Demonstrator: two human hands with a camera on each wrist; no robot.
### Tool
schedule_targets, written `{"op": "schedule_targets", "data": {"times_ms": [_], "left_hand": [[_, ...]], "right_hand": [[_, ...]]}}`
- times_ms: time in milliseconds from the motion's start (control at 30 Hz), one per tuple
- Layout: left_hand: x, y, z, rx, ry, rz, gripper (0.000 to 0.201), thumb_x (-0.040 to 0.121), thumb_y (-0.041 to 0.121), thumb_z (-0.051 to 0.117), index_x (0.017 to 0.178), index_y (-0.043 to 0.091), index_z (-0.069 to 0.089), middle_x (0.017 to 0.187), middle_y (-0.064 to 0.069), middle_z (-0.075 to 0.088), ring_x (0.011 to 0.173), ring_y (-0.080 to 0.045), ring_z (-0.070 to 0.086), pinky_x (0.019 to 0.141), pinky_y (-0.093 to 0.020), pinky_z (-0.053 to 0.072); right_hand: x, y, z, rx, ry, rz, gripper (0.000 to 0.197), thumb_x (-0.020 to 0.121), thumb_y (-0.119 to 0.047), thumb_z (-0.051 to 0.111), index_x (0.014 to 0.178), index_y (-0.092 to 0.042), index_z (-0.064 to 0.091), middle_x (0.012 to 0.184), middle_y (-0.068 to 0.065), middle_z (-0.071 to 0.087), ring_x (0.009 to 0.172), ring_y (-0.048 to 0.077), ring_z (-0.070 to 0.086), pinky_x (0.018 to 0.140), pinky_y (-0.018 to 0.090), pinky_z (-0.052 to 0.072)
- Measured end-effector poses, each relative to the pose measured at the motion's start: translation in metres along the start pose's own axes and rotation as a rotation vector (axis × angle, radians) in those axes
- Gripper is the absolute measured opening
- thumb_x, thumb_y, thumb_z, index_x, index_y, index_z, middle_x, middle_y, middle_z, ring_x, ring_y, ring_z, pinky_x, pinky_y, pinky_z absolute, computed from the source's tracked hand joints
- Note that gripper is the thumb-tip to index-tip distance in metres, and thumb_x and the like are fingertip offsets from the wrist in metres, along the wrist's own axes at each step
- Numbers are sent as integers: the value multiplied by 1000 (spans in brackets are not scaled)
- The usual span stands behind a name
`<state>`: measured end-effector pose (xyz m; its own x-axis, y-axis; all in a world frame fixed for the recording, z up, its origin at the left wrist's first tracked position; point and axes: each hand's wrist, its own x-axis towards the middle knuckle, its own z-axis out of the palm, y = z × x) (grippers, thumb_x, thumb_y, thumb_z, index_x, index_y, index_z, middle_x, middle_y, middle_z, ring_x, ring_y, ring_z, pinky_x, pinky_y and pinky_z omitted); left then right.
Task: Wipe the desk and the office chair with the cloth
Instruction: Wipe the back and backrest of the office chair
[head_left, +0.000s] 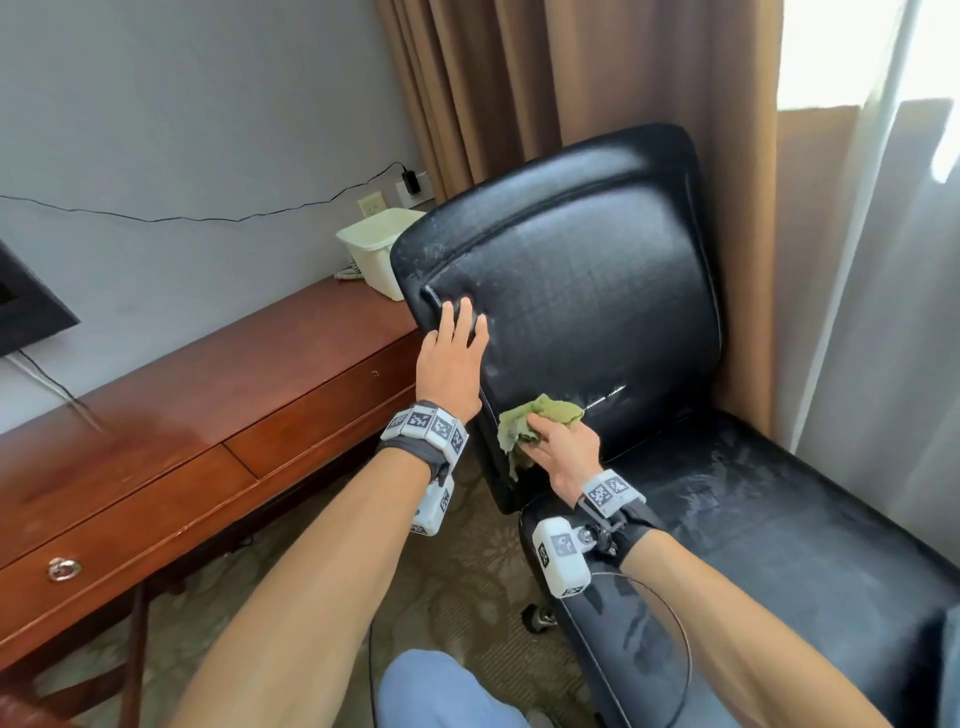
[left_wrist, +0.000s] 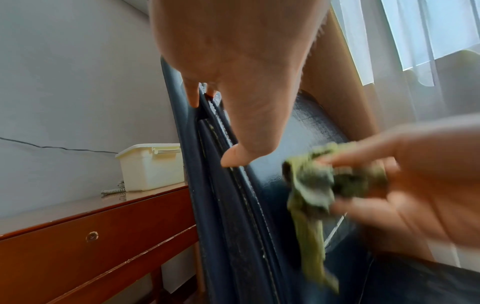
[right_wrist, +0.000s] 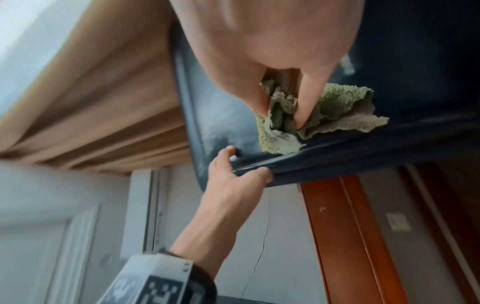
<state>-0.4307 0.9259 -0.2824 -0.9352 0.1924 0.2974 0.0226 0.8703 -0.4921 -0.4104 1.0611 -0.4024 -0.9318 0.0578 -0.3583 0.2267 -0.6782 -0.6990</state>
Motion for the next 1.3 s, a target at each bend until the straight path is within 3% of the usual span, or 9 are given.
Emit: {"op": "schedule_targets", "data": {"times_ms": [100,200,333,467,733,900,1033,1233,1300], "left_hand": [[-2,0,-1,-19,15,-2,107,81,39,77,164,15,14,171,-16,2,158,-36,5,118,-39,35],[-1,1,-1,-38,32,-6,101,83,37,73,164,16,16,172,-15,3,158,-36,5,117,-39,36],[0,3,1,-38,35,-16,99,84,38,72,164,15,16,172,-16,3,158,-36,5,117,-38,35],[1,2,4,-34,44,-14,102,82,40,73,163,15,17,171,-16,4,158,-36,5,116,-38,36],[1,4,2,-19,26,-22,99,87,40,69,164,15,13,172,-15,0,158,-36,3,119,-39,34],[-2,2,-7,-35,8,-4,95,88,33,70,164,16,15,172,-14,3,158,-35,5,118,-40,34],[-13,-12,-18,-106,64,15,87,90,19,66,164,19,20,172,-11,7,158,-32,9,121,-43,30],[-45,-56,-14,-223,166,-150,80,84,3,67,158,14,36,169,-10,22,154,-32,25,118,-46,33],[-52,-66,-13,-216,133,-188,80,85,3,67,158,15,36,169,-9,24,152,-32,27,117,-45,35]], "right_hand": [[1,-29,21,-199,-2,-373,13,85,-10,76,97,-13,76,93,3,79,92,15,76,86,38,63],[8,-39,33,-629,-16,-777,18,85,-7,68,99,-19,75,101,-10,72,94,-8,63,88,17,53],[27,-7,21,-1184,-54,-1032,40,87,-1,67,125,-15,68,146,2,53,136,23,45,107,37,45],[38,20,-6,-1281,-109,-1095,46,86,4,68,130,-9,65,146,11,55,133,34,49,109,50,48],[46,35,-51,-1404,-213,-1110,45,79,9,75,121,-8,69,134,10,63,109,33,57,95,42,52],[57,50,-87,-1536,-380,-922,47,68,16,65,98,-20,66,111,-5,59,93,28,56,79,43,55],[30,19,-86,-1497,-341,-822,48,86,8,61,130,-10,68,139,13,58,130,35,51,109,47,41],[10,-57,22,-1074,-222,-1269,43,81,3,75,121,-13,72,142,7,58,131,27,52,113,17,32],[10,-81,65,-1060,-232,-1342,40,81,0,75,118,-15,73,151,7,50,139,28,45,112,24,36]]}}
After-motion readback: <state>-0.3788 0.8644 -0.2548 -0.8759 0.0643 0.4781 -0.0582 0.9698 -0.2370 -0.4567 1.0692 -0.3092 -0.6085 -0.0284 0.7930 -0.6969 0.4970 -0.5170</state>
